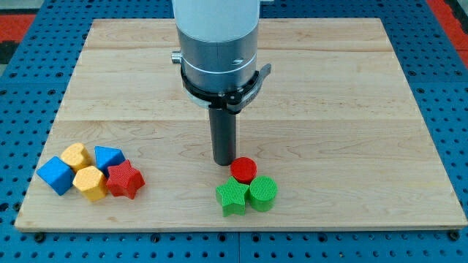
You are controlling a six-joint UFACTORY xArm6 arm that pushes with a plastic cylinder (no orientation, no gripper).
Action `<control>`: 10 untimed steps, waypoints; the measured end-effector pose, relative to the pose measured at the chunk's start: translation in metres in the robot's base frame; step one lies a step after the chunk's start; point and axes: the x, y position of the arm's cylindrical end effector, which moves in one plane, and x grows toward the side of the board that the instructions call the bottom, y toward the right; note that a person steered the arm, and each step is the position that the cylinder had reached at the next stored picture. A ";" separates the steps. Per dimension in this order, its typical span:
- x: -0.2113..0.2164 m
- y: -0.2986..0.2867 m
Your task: Point your arm at the group of blocks
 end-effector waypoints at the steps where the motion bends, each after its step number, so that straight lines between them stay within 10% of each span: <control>1: 0.000 0.000; 4: -0.167 -0.099; 6: -0.156 -0.283; 8: -0.132 -0.286; 10: -0.009 -0.285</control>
